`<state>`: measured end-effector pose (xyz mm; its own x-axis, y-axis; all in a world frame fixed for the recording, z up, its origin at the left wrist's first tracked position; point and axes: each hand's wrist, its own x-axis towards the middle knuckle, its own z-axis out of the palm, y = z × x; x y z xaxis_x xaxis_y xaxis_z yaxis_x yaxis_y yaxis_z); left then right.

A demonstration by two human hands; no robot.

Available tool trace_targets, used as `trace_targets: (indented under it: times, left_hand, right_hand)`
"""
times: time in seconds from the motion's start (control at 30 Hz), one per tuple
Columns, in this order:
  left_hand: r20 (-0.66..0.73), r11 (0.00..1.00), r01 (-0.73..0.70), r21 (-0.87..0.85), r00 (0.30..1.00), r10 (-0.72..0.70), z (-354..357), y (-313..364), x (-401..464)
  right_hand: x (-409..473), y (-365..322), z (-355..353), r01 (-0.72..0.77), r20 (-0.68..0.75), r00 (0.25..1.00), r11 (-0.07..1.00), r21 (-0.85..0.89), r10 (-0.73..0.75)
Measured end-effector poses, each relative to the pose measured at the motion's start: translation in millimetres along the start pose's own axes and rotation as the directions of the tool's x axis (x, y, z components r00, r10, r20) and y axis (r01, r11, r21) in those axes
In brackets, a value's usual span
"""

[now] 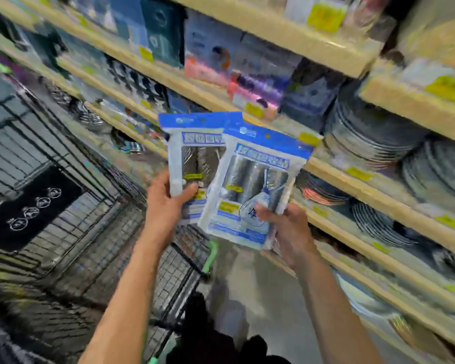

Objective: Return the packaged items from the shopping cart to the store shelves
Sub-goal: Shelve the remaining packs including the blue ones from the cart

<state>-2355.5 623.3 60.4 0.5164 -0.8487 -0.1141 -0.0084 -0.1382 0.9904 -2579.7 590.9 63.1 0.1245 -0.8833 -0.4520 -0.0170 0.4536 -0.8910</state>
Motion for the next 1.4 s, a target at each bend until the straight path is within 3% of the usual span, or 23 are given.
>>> trace_targets:
  times: [0.2,0.4,0.6,0.73,0.87,1.0,1.07,1.17,1.23,1.4]
  left_hand:
    - [0.243,0.998,-0.003,-0.062,0.970,0.018,89,38,16]
    - [0.374,0.992,-0.095,-0.079,0.920,0.118,158,89,75]
    - [0.385,0.995,-0.048,-0.092,0.919,0.080,197,96,133]
    - [0.485,0.995,0.016,-0.100,0.874,0.035,213,108,147]
    - [0.439,0.992,-0.130,0.002,0.891,0.116,214,109,169]
    - [0.462,0.953,-0.300,0.044,0.852,0.247,203,97,194]
    - [0.488,0.861,-0.485,0.151,0.794,0.362,202,94,197]
    - [0.564,0.532,-0.712,0.459,0.696,0.444,202,101,194]
    - [0.615,0.367,-0.756,0.543,0.655,0.439,201,110,192]
    - [0.679,0.215,-0.754,0.621,0.654,0.334,206,124,202]
  right_hand:
    - [-19,-32,-68,0.215,-0.214,0.960,0.966,0.144,-0.181]
    - [-17,-46,-83,0.252,-0.413,0.894,0.957,0.142,-0.174]
    - [-15,-41,-69,0.297,-0.408,0.895,0.924,0.241,-0.181]
    - [-8,-31,-59,0.271,-0.456,0.879,0.934,0.235,-0.140]
    - [1,-28,-52,0.277,-0.464,0.874,0.932,0.235,-0.143]
    - [14,-38,-40,0.344,-0.483,0.854,0.907,0.242,-0.195]
    - [22,-45,-36,0.360,-0.498,0.841,0.905,0.227,-0.210]
    - [32,-55,-34,0.368,-0.511,0.830,0.909,0.197,-0.226]
    - [39,-64,-35,0.372,-0.510,0.825,0.914,0.162,-0.246]
    - [58,-86,-42,0.365,-0.495,0.825,0.926,0.095,-0.274]
